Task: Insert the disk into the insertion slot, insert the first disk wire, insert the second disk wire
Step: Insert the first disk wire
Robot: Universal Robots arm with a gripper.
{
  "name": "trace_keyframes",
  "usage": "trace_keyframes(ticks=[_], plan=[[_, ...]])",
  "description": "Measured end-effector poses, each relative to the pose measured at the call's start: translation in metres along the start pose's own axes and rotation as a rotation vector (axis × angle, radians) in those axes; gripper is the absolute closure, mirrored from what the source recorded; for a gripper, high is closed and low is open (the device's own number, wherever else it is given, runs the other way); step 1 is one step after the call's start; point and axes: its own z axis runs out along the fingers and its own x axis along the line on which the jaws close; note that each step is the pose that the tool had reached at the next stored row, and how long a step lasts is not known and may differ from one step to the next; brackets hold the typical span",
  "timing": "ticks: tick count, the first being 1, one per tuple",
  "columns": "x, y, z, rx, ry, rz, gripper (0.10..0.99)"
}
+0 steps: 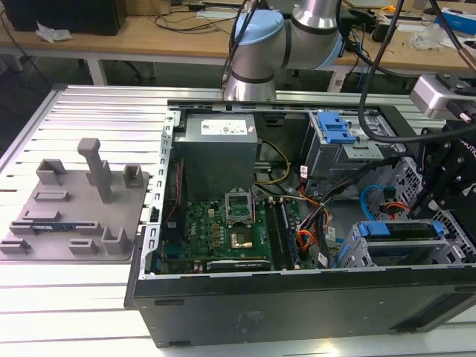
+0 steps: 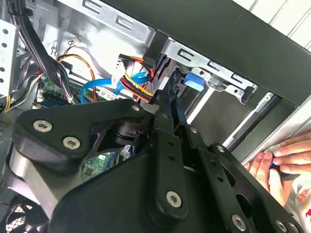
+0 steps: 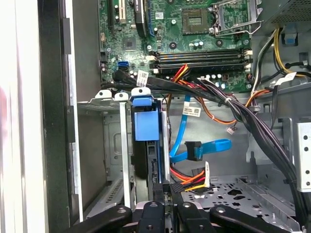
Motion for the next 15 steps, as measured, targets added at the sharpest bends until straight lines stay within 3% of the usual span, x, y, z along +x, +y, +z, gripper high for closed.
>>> trace_keyframes(ticks=[15], plan=[[0.0041,0.0007,0.0011,0.0,-0.0001,-0.001,0.922]])
